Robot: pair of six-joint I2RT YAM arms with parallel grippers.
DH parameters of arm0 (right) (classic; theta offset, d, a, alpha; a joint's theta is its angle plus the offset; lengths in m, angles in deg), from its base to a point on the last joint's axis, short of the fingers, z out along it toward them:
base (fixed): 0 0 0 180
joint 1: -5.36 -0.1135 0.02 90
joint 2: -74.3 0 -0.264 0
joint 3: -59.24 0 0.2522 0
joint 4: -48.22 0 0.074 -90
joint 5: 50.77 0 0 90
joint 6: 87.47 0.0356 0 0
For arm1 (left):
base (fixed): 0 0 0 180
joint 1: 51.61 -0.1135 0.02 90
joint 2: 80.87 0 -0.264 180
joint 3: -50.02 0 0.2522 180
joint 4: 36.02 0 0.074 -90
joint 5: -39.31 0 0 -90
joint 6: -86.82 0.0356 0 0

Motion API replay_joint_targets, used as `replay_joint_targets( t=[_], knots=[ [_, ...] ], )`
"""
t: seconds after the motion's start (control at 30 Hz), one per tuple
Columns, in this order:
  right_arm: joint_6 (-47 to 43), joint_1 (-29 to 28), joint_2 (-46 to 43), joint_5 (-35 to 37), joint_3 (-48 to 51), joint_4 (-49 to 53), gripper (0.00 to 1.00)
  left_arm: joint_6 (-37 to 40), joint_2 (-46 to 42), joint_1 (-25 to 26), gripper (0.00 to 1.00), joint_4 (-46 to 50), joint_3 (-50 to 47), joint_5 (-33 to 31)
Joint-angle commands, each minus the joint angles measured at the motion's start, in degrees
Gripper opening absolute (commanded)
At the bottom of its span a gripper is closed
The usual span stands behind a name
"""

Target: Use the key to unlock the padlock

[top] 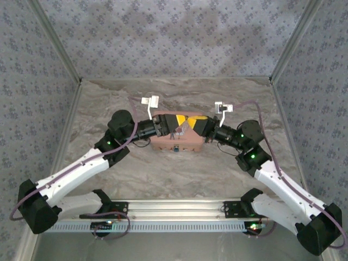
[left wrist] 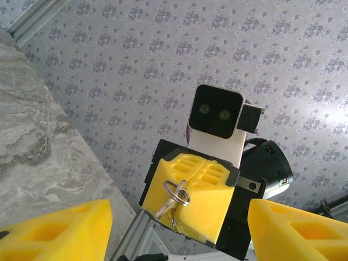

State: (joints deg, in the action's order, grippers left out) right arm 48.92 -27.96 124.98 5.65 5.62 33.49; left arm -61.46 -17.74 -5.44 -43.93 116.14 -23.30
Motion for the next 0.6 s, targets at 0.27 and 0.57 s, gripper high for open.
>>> replay_joint_targets(
  t=[0.27, 0.57],
  knots=[
    [9.94, -0.26, 2.36, 0.36, 1.53, -8.96, 0.00, 3.38, -0.76, 0.85, 0.73, -1.39, 2.65, -0.38],
    [18.78, -0.37, 5.29, 0.79, 2.33, -14.77, 0.00, 6.06, -3.62, 0.94, 0.78, 0.76, 1.43, -3.03]
  ],
)
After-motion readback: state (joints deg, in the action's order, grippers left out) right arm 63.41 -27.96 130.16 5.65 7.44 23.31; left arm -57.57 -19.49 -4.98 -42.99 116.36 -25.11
